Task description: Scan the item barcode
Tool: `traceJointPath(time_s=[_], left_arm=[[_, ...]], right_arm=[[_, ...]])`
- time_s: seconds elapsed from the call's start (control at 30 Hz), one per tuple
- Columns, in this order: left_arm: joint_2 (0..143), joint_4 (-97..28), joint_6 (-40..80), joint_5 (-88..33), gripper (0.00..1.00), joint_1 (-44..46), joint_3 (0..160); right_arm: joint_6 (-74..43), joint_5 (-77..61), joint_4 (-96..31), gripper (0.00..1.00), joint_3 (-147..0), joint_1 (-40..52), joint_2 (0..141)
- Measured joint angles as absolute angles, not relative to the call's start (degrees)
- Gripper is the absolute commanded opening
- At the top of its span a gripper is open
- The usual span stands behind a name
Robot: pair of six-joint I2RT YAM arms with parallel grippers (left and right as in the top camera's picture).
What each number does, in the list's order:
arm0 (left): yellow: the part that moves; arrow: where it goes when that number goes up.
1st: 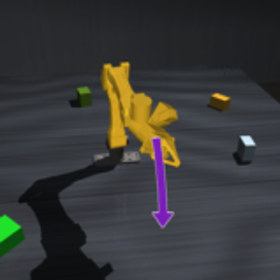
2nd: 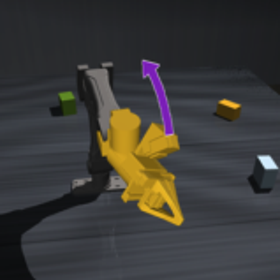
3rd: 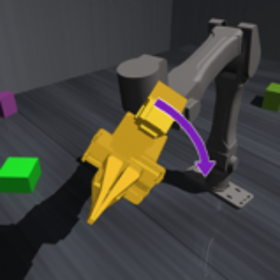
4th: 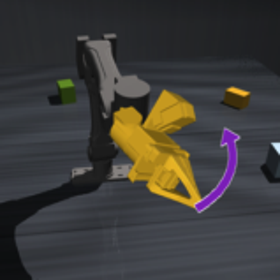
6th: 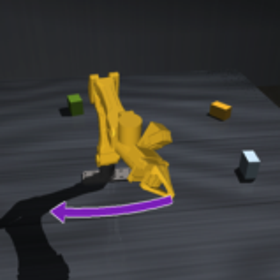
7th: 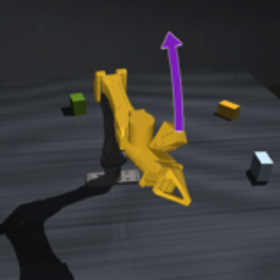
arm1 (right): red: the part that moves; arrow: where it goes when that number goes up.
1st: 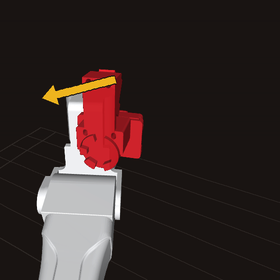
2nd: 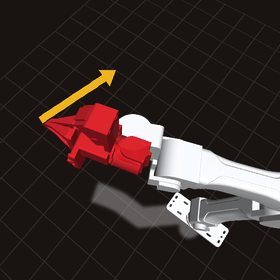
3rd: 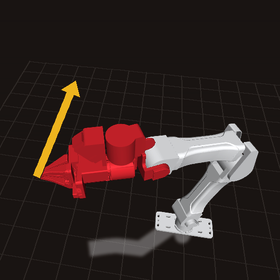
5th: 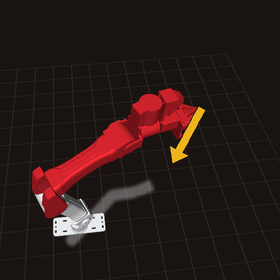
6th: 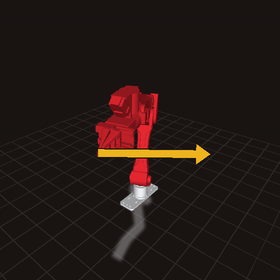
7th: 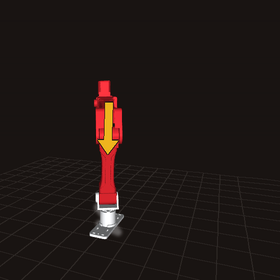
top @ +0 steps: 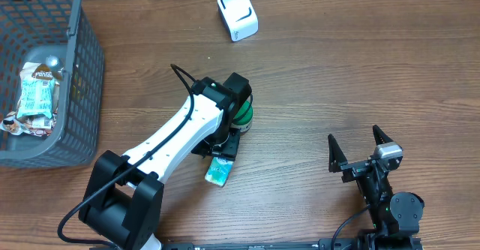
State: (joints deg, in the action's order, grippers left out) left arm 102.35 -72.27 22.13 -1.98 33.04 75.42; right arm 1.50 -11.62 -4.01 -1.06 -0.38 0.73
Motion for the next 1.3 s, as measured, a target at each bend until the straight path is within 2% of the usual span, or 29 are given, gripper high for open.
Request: traceJointPath(time_s=[0.2, 0.57, 0.73, 1.3], left_arm=[[102.3, -69.5, 21.8, -2.7, 0.53, 33.0, 71.1], [102.3, -60.1, 17.5, -6.9, 0.68, 33.0, 63.5], [102.3, -57.8, 16.1, -7.4, 0.70, 33.0, 62.0], [102.3, -51.4, 15.9, -6.9, 0.48, 33.0, 57.6]], right_arm=[[1.5, -11.6, -4.0, 1.00, -1.1, -0.4, 0.7], [1.5, -11.6, -4.0, 1.00, -1.1, -0.4, 0.7], [1.5, -11.6, -4.0, 1.00, -1.1, -0.4, 0.7], [1.5, -11.6, -4.0, 1.00, -1.1, -0.4, 0.7]])
